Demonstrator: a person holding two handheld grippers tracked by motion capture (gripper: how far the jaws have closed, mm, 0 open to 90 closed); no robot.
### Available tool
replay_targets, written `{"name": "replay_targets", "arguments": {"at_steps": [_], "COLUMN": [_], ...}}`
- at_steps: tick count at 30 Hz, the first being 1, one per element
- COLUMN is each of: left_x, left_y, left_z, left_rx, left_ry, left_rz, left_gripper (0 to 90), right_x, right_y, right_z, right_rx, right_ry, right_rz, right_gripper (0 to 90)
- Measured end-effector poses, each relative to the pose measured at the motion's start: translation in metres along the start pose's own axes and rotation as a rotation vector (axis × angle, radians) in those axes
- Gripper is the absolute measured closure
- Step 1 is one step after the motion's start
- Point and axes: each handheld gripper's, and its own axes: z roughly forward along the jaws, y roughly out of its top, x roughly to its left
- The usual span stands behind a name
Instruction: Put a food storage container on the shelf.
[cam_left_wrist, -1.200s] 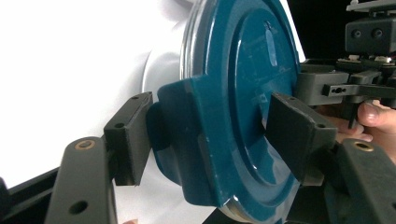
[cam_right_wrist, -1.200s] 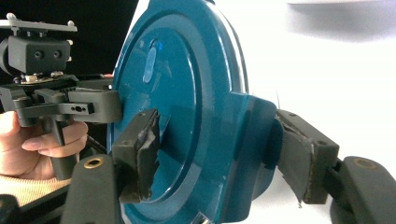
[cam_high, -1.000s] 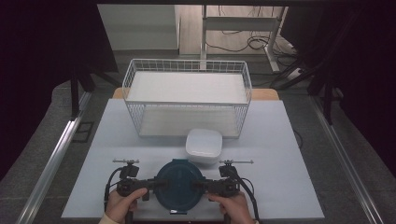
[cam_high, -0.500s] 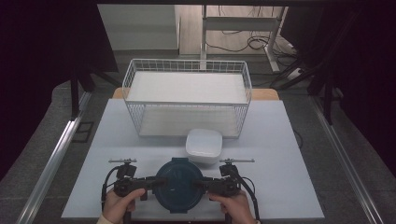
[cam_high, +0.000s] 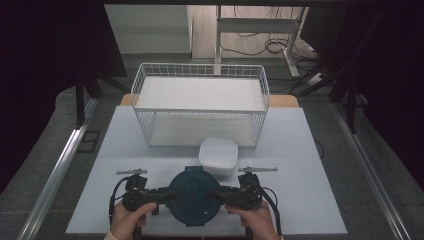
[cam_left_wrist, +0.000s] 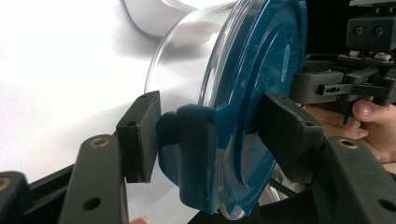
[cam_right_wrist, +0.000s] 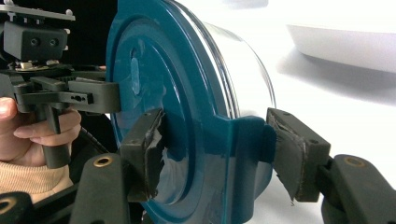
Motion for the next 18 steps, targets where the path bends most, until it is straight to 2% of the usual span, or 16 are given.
{"name": "replay_targets", "arguments": {"at_steps": [18], "left_x": [-0.015], "left_y": [0.024], "left_z": [-0.007], "left_rx": [-0.006], "left_ry": [0.004], "left_rz": [0.067], "left_gripper": [40.1], "right_x": [0.010], "right_y": [0.018], "right_z": [-0.013], "right_rx": [-0.036], "right_ry": [-0.009], "right_rz": [-0.037], "right_gripper": [39.0]}}
